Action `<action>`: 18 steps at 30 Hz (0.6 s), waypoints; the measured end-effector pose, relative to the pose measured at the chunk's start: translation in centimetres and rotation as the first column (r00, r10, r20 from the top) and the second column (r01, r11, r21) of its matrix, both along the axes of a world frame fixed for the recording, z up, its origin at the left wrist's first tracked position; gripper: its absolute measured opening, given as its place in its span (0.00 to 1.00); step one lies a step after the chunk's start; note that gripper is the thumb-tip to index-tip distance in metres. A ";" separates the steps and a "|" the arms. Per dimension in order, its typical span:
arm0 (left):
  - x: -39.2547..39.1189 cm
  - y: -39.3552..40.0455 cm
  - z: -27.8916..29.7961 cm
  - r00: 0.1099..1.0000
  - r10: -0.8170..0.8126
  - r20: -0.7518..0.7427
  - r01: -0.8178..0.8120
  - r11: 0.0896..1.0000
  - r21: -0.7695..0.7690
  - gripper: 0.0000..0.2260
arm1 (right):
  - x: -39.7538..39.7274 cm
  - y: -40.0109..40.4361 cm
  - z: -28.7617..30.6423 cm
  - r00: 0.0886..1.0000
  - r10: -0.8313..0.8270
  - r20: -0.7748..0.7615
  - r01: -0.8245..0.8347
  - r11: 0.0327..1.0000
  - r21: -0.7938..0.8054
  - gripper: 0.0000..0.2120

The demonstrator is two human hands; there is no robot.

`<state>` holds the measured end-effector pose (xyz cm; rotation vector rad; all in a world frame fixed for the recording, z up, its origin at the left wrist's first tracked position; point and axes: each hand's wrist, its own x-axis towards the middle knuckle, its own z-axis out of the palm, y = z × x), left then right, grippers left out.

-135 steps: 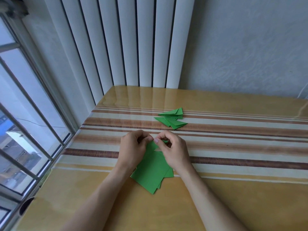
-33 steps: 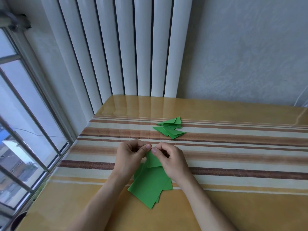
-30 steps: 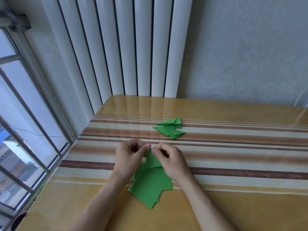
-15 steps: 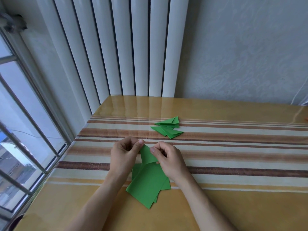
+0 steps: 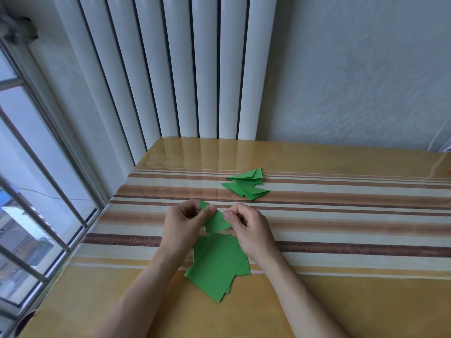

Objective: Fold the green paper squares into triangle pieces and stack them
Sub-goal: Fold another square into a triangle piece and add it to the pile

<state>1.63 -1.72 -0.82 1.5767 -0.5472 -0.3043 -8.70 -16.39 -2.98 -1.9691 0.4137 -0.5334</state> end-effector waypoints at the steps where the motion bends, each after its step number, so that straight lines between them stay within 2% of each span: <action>1: -0.1 0.0 0.1 1.000 -0.004 -0.004 0.004 1.000 0.007 0.21 | 0.0 0.0 0.0 1.000 -0.007 0.005 0.008 1.000 -0.020 0.12; 6: -0.9 -0.3 0.3 0.996 -0.081 -0.046 0.085 0.992 0.098 0.10 | 0.1 -0.1 0.0 1.000 -0.024 0.017 0.024 1.000 -0.002 0.12; 12: -0.3 0.0 0.6 1.000 0.017 -0.007 -0.017 0.997 0.072 0.07 | -0.1 0.2 0.6 1.000 -0.015 0.003 0.015 1.000 0.011 0.11; 18: -0.5 -0.1 0.7 1.000 0.031 -0.008 -0.030 0.998 0.049 0.05 | -0.2 0.3 0.8 0.998 -0.058 -0.012 0.059 0.998 0.012 0.13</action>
